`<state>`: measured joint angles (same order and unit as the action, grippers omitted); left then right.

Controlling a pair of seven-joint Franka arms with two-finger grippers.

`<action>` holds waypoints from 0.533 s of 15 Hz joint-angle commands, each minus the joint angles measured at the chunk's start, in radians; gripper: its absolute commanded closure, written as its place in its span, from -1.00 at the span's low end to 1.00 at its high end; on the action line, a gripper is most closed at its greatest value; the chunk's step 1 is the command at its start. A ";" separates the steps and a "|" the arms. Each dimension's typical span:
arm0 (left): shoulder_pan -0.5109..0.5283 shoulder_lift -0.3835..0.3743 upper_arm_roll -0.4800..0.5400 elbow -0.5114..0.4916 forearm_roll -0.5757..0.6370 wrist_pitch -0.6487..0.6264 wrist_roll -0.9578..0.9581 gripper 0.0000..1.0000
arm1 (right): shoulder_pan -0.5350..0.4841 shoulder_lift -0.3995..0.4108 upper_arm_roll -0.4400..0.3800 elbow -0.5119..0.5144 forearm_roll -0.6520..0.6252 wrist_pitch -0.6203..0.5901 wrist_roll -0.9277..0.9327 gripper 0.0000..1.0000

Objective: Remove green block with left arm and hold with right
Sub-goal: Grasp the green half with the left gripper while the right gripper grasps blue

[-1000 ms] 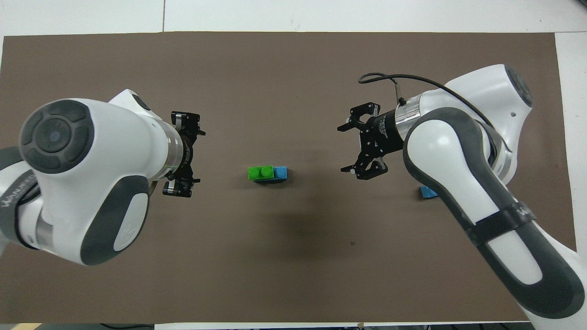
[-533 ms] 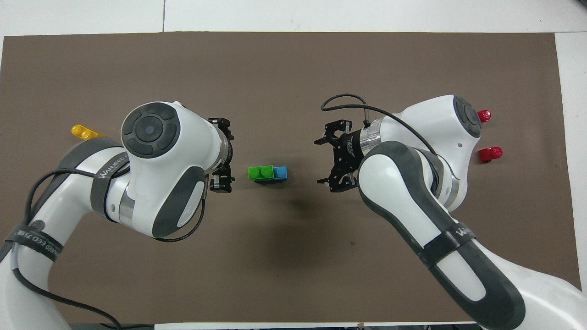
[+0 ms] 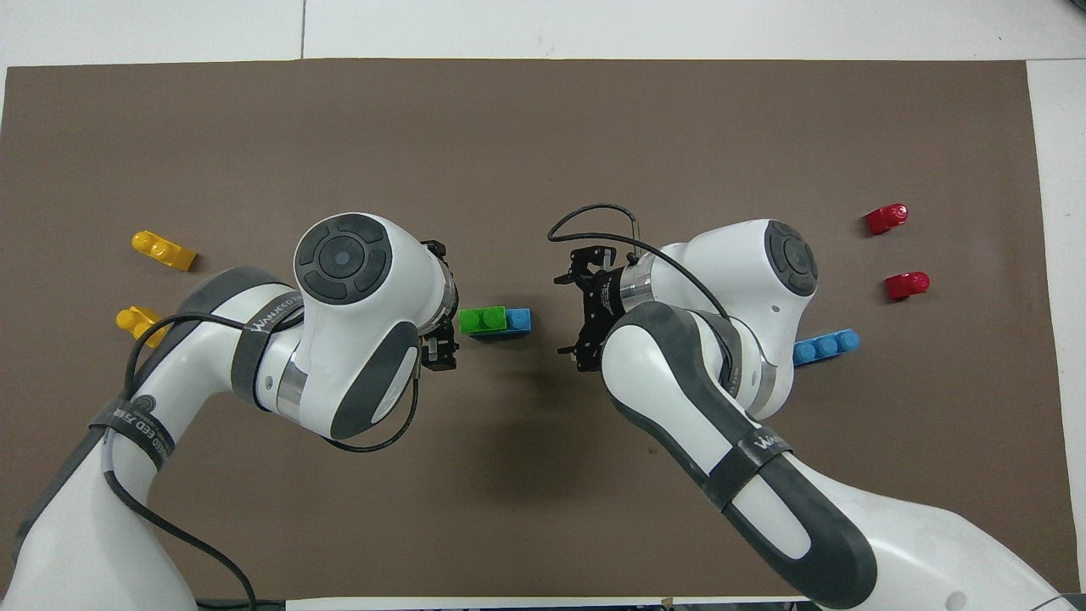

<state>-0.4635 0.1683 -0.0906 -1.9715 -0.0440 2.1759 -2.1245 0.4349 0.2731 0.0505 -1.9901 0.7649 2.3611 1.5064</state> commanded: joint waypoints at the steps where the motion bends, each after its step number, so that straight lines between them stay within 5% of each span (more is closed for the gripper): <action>1: -0.035 -0.019 0.015 -0.056 -0.004 0.070 -0.069 -1.00 | 0.025 0.026 -0.001 -0.006 0.024 0.064 0.001 -0.94; 8: -0.047 -0.001 0.015 -0.081 -0.002 0.134 -0.084 -1.00 | 0.088 0.101 -0.001 0.007 0.034 0.187 0.002 -0.94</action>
<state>-0.4910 0.1686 -0.0902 -2.0244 -0.0440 2.2683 -2.1935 0.5056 0.3538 0.0511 -1.9912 0.7661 2.5128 1.5064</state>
